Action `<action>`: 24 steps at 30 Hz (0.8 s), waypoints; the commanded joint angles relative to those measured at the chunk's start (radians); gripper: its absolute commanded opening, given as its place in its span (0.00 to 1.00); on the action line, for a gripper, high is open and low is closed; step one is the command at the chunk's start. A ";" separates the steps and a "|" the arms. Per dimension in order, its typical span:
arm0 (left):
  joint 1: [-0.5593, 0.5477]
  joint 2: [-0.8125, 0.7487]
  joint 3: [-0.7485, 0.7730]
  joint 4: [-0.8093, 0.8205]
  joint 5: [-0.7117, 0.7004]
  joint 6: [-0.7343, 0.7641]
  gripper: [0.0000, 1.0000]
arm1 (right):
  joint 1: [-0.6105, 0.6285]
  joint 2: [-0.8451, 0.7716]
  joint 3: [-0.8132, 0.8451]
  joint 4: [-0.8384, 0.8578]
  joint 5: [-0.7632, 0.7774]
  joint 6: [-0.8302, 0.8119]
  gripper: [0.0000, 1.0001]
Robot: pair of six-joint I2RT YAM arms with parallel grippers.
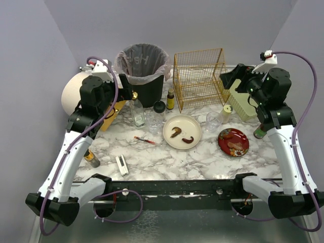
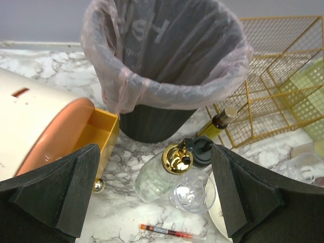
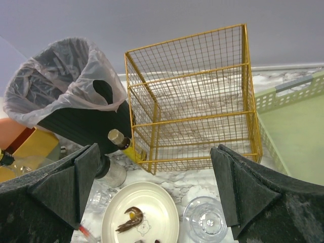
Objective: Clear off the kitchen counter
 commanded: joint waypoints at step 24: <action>-0.015 -0.050 0.053 -0.088 -0.197 -0.162 0.99 | 0.740 0.417 -0.063 0.399 0.280 -0.058 1.00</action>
